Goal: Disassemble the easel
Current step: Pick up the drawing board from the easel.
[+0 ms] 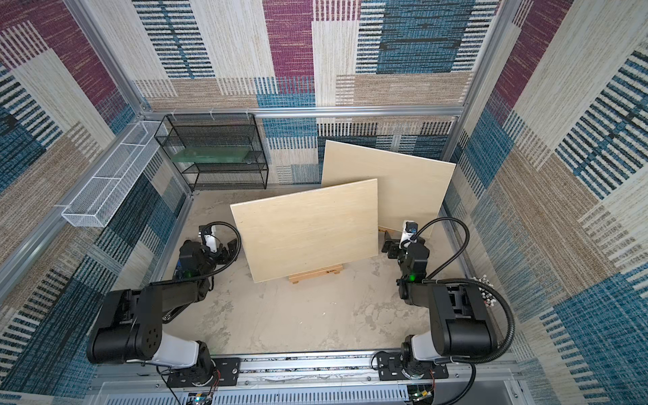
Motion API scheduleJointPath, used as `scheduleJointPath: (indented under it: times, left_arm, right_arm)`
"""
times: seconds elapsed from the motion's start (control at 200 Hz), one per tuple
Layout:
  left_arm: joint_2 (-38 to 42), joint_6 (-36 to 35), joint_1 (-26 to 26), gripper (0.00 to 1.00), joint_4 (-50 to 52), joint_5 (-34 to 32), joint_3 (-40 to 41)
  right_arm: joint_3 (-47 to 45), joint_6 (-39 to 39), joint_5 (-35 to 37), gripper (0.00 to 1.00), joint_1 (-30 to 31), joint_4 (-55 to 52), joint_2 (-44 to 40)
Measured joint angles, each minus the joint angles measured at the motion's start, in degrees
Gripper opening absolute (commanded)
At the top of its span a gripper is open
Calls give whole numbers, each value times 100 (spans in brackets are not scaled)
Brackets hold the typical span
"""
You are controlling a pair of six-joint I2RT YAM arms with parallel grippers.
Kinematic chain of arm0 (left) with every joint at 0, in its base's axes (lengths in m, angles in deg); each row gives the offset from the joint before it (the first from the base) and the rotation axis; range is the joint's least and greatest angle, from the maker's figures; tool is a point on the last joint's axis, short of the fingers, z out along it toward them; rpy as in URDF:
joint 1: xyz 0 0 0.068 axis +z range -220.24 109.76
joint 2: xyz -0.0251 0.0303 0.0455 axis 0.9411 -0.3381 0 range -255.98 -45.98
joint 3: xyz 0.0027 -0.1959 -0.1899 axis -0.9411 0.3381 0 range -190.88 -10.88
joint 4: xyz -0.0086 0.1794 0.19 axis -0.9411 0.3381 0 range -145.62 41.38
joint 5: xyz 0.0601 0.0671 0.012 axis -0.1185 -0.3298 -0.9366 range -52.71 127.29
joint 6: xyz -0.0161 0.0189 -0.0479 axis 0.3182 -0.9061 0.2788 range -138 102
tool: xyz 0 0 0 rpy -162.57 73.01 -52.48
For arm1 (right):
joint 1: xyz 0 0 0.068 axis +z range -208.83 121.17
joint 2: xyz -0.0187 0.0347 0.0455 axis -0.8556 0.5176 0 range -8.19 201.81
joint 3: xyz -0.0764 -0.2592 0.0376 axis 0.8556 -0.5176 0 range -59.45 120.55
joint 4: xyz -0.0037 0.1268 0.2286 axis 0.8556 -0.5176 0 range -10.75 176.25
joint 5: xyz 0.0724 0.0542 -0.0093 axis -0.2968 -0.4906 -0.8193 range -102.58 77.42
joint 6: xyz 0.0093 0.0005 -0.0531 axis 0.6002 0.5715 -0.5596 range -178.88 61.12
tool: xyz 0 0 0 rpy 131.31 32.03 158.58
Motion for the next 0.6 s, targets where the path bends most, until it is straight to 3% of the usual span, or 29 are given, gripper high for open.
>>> scheduleJointPath:
  times: [0.125,0.3,0.461,0.601]
  left_arm:
    - [1010,17,0,98,964,-199,-236]
    - [2155,133,-9,95,2804,-503,-879]
    - [2883,439,-9,90,4579,-422,-1582]
    - [3368,560,-9,89,5823,197,-1998]
  right_arm:
    - [1370,50,214,95,7,-1434,-199]
    - [2015,229,192,95,79,-3169,-647]
    - [2492,284,-317,95,120,-4328,-981]
    - [3086,116,-1005,95,63,-5149,-975]
